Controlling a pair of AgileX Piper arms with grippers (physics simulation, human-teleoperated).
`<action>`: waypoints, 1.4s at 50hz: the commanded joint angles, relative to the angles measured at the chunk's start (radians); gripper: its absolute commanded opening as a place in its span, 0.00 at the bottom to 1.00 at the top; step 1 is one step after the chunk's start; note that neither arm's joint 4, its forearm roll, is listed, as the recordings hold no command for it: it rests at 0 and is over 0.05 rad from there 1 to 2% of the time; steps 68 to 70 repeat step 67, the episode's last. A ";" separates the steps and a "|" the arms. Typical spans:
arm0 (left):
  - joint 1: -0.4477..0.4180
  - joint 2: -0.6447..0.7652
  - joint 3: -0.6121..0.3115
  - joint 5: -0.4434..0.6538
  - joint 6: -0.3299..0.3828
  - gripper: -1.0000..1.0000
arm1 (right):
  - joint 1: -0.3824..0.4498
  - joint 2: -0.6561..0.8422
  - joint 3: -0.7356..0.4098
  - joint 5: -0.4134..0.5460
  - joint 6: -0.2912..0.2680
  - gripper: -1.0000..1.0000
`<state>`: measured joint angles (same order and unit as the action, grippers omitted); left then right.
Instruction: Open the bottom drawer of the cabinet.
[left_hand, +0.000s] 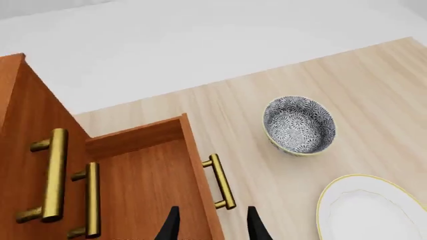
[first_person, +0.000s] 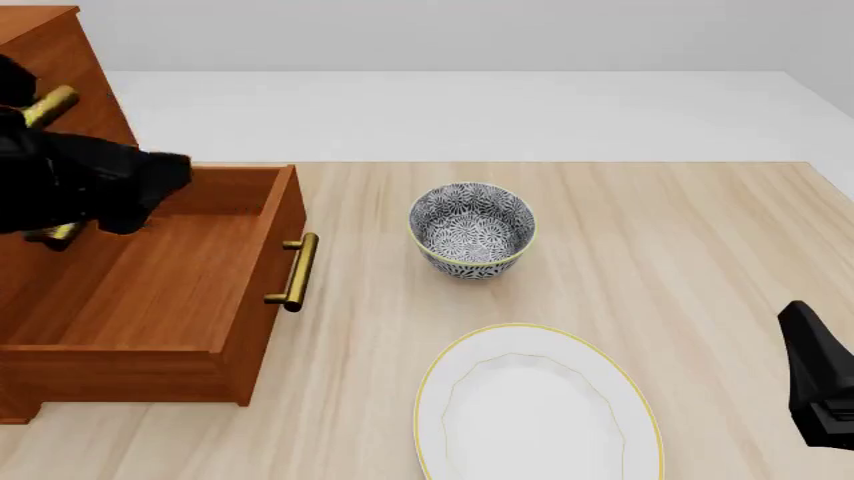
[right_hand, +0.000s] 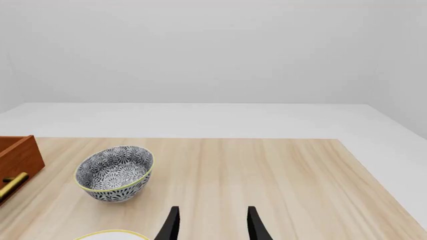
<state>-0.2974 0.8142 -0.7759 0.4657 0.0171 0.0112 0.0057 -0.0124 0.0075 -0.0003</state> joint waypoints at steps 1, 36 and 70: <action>0.014 -0.191 -0.073 0.136 0.020 1.00 | 0.000 0.000 0.000 0.000 0.000 1.00; 0.183 -0.516 -0.588 0.631 0.163 1.00 | 0.000 0.000 0.000 0.000 0.000 1.00; 0.360 -0.545 -0.900 0.754 0.249 1.00 | 0.000 0.000 0.000 0.000 0.000 1.00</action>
